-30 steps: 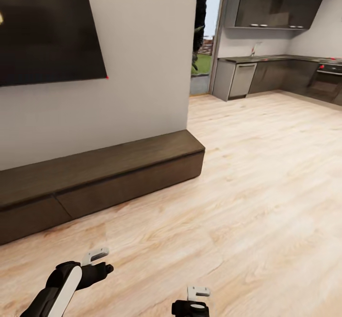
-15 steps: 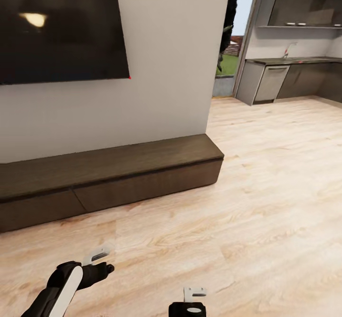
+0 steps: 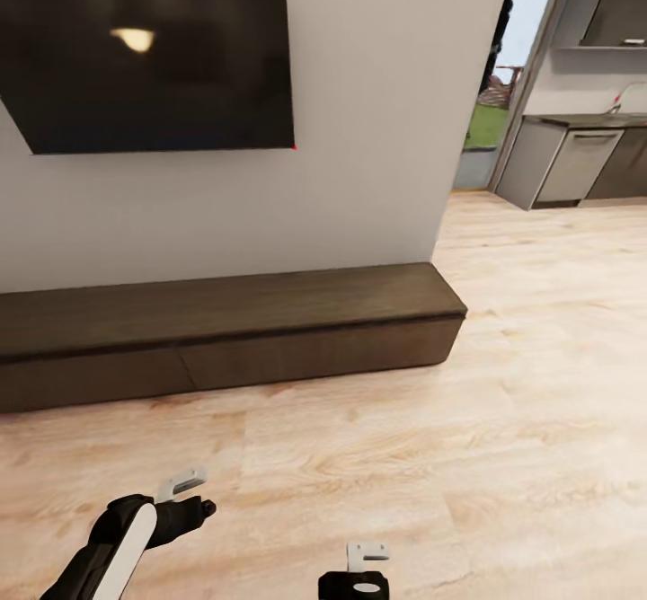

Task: Place each of the two pumpkins and all three candles from the living room inside a cabinet in the living room (use any cabinet), then make sure every cabinet is closed, and position the cauldron so it is next to a table in the living room.

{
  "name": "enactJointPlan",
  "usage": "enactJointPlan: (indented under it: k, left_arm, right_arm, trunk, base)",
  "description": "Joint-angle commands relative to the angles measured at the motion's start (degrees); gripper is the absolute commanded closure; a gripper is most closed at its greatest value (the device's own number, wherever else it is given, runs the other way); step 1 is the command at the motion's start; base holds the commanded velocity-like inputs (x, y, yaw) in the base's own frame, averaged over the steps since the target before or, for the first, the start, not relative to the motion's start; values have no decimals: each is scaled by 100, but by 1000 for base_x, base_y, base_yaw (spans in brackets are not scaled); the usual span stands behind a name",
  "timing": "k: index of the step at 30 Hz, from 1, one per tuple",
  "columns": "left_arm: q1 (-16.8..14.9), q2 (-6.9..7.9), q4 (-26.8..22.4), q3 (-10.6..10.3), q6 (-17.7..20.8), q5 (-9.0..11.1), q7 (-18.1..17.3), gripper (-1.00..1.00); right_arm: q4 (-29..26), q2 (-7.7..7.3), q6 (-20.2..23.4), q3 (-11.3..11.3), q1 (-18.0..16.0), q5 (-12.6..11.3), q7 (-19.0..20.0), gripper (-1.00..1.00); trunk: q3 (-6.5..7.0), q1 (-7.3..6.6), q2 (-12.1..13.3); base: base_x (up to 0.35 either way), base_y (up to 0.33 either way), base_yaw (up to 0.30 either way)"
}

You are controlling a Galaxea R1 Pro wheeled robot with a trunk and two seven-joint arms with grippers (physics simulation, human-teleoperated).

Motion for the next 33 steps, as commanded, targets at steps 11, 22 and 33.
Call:
enactJointPlan:
  k: [11,22,33]
  left_arm:
    - [-2,1,-8,-7,22,64,46,-100]
    - [-2,1,-8,-3,25,65,37,-100]
    - [-1,1,-8,1,24,66,37,-100]
  right_arm:
    - [-2,0,-446,36,-1,-18,4,-100]
    - [-2,0,-483,40,-2,-20,21,-100]
    - [-3,0,-478,41,-3,-20,22,-100]
  trunk:
    - [-17,2,-2]
    - [-19,2,-2]
    - [-28,2,-2]
  base:
    - [256,-201,63]
    - [189,10,0]
    - [146,-20,151]
